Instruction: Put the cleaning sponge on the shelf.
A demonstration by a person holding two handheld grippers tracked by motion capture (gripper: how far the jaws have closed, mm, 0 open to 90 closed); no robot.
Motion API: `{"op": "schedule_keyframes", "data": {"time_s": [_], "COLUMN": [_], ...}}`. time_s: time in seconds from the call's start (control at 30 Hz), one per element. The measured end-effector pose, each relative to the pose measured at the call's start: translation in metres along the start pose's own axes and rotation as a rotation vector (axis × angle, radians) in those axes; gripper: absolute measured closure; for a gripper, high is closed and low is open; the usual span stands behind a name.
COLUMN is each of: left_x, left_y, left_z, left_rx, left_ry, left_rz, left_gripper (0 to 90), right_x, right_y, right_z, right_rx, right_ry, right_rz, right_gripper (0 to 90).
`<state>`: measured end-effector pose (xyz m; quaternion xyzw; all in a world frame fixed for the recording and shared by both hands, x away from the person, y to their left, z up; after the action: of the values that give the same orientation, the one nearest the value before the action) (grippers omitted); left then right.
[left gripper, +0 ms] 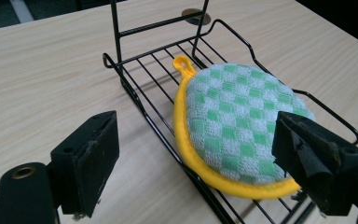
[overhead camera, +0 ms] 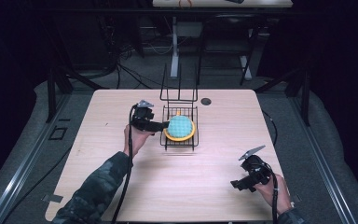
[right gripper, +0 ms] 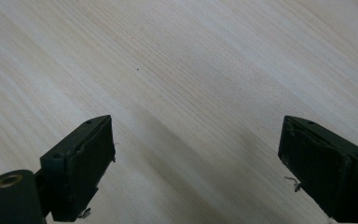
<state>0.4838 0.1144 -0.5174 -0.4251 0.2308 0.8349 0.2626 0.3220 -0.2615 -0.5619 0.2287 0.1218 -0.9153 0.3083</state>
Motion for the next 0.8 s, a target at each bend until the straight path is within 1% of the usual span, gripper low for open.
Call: {"op": "schedule_keyframes", "data": {"time_s": [0.07,0.17,0.2,0.27,0.37,0.47,0.53,0.63,0.67,0.77,0.8], "left_x": [0.0,0.0,0.001,0.002,0.005,0.007,0.008,0.01,0.011,0.014,0.015], "left_y": [0.002,0.007,0.008,0.011,0.014,0.017,0.018,0.02,0.021,0.022,0.022], "left_z": [0.006,0.015,0.017,0.022,0.029,0.035,0.037,0.043,0.045,0.05,0.053], "left_rx": [0.001,0.009,0.009,0.012,-0.001,-0.007,-0.006,-0.015,-0.008,-0.024,-0.023], "left_ry": [0.003,0.001,0.003,-0.007,-0.016,-0.023,-0.029,-0.029,-0.04,-0.039,-0.047], "left_rz": [0.007,-0.002,-0.01,-0.019,-0.053,-0.072,-0.074,-0.089,-0.095,-0.105,-0.107], "left_gripper": [14.0,13.2,12.3,11.0,8.8,7.1,5.5,4.7,4.6,3.5,2.9], "right_x": [0.0,0.0,0.0,0.0,0.0,0.0,0.0,0.0,0.0,0.0,0.0], "right_y": [0.0,0.001,0.001,0.001,0.002,0.002,0.001,0.001,0.001,0.0,0.0], "right_z": [0.0,0.001,0.001,0.002,0.003,0.003,0.002,0.002,0.002,0.002,0.002], "right_rx": [0.002,0.0,0.0,0.002,0.004,0.004,0.004,0.003,0.003,0.003,0.004], "right_ry": [0.001,0.007,0.015,0.016,0.018,0.015,0.017,0.014,0.013,0.018,0.019], "right_rz": [0.0,0.003,-0.002,-0.007,-0.007,-0.005,-0.005,-0.004,-0.004,-0.003,-0.004], "right_gripper": [9.8,9.7,9.5,9.2,8.7,8.6,8.6,8.6,8.6,8.6,8.6]}}
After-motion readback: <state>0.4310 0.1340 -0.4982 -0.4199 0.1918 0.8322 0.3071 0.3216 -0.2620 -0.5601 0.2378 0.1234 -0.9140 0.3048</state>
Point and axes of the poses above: each handheld gripper's, and its own axes: z roughly backward along the jaws, x roughly out of its underside, y roughly to its right, the point moved 2 cm from there along -z, roughly forward along the jaws, and after that the axes turned 4 degrees about y, right-handed, at the moved point
